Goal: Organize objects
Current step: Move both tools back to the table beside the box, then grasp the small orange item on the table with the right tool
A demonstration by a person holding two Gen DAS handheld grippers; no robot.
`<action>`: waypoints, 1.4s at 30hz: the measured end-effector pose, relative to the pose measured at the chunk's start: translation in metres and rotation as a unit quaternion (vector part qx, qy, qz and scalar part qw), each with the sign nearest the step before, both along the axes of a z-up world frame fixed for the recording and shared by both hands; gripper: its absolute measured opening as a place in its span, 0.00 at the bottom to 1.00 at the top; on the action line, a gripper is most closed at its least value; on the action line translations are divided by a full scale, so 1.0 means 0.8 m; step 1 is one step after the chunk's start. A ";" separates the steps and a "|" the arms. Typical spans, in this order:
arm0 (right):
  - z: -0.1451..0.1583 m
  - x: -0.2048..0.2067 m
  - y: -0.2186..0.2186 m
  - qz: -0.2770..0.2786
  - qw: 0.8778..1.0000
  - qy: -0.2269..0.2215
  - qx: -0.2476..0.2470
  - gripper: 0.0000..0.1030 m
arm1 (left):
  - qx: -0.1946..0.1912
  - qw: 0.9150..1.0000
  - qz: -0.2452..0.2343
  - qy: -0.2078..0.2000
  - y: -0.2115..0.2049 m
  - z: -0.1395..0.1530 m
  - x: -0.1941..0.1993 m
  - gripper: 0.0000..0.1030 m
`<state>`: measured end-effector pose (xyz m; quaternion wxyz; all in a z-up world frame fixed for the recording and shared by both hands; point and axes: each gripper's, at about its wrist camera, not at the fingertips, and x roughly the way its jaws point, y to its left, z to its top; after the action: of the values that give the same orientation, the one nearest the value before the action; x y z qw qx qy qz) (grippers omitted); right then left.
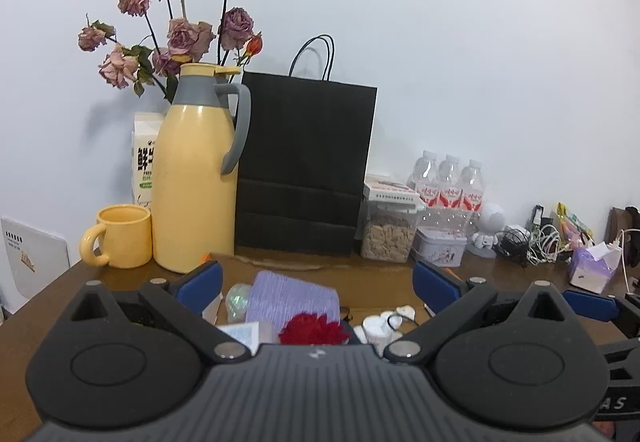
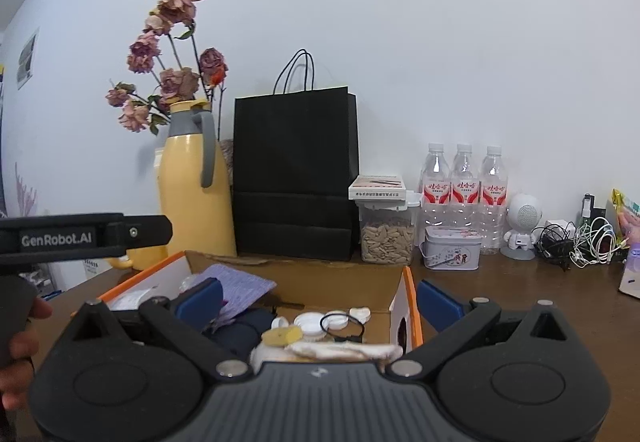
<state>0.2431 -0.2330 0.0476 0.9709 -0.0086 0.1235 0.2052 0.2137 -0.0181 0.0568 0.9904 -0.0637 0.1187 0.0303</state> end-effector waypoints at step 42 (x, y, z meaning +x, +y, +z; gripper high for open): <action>-0.097 0.001 -0.025 0.019 0.981 0.170 -0.096 0.11 | 0.006 0.989 0.022 0.145 0.036 -0.100 -0.060 1.00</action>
<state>0.2438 -0.2529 -0.0298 0.9263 -0.0692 0.3059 0.2088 0.1654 0.0109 -0.0230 0.9622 -0.0558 0.2594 0.0615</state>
